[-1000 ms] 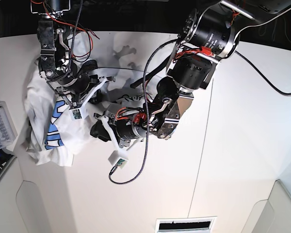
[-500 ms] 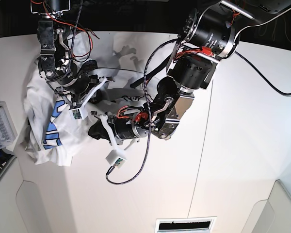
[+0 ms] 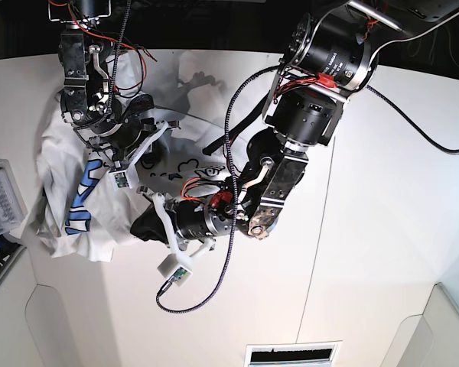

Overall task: Layout the t-shirt on the table in an organized manner, then fold the t-shirt properly
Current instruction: 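Reach the left gripper to the shirt middle and grasp the fabric, then pull the grasped fabric away from the right gripper to spread the shirt, then release the fabric and move the left gripper back over the shirt middle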

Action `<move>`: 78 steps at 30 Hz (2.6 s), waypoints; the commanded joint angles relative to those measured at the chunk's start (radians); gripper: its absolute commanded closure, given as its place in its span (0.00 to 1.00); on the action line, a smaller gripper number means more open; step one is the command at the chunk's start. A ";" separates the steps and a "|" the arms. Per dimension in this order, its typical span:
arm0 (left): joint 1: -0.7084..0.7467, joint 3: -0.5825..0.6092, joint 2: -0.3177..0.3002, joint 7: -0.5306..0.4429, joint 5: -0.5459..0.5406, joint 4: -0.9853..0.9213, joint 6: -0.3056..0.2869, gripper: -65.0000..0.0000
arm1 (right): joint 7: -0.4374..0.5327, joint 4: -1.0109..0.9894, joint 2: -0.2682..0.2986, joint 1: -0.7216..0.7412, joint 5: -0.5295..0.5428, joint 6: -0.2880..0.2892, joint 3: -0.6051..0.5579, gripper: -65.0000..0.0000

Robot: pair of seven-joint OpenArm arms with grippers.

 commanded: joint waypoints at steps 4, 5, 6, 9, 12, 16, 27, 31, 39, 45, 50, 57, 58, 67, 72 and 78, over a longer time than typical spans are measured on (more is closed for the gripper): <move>-0.031 0.000 -0.021 -0.048 -0.001 0.063 -0.017 1.00 | -0.053 -0.004 0.003 -0.001 -0.019 -0.003 0.000 1.00; -0.031 0.000 -0.035 -0.060 0.010 0.074 -0.008 1.00 | -0.053 -0.004 0.002 -0.001 -0.020 -0.003 0.000 1.00; -0.031 0.000 -0.049 -0.071 0.019 0.085 0.015 1.00 | -0.053 -0.004 0.003 -0.001 -0.020 -0.003 0.000 1.00; -0.031 0.000 -0.091 -0.086 0.052 0.116 0.098 1.00 | -0.053 -0.004 0.002 -0.001 -0.020 -0.003 0.000 1.00; -0.034 0.000 -0.134 -0.117 0.089 0.140 0.161 1.00 | -0.053 -0.004 0.002 0.000 -0.020 -0.003 0.000 1.00; -0.062 0.000 -0.183 -0.124 0.120 0.141 0.224 1.00 | -0.053 -0.004 0.002 -0.001 -0.020 -0.003 0.000 1.00; -0.178 0.000 -0.281 -0.127 0.179 0.140 0.305 1.00 | -0.060 -0.004 0.002 -0.001 -0.020 -0.003 0.000 1.00; -0.207 0.000 -0.309 -0.138 0.224 0.140 0.332 1.00 | -0.061 -0.004 0.002 -0.001 -0.020 -0.003 0.000 1.00; -0.237 0.000 -0.386 -0.184 0.268 0.124 0.526 1.00 | -0.064 -0.004 0.002 -0.001 -0.019 -0.003 0.000 1.00; -0.236 0.000 -0.420 -0.213 0.327 0.050 0.511 0.66 | -0.063 -0.004 0.003 0.000 -0.019 -0.003 0.000 1.00; -0.236 0.000 -0.427 -0.236 0.327 0.019 0.557 0.63 | -0.063 -0.004 0.002 0.000 -0.019 -0.003 0.000 1.00; -0.235 0.000 -0.433 -0.145 0.277 0.019 0.544 0.63 | -0.063 -0.004 0.003 0.000 -0.019 -0.003 0.000 1.00; -0.232 0.000 -0.437 -0.117 0.258 0.019 0.515 0.63 | -0.063 -0.004 0.003 0.000 -0.019 -0.003 0.000 1.00; -0.056 0.000 -0.523 -0.052 0.122 0.019 0.392 0.63 | -0.060 -0.004 0.003 0.000 -0.019 -0.003 0.000 1.00; 0.090 -0.001 -0.527 -0.024 0.048 0.028 0.309 0.63 | -0.060 -0.004 0.002 0.000 -0.018 -0.003 0.000 1.00; 0.186 -0.108 -0.506 0.064 -0.059 0.141 0.204 0.63 | -0.060 -0.004 0.003 0.000 -0.018 -0.003 0.000 1.00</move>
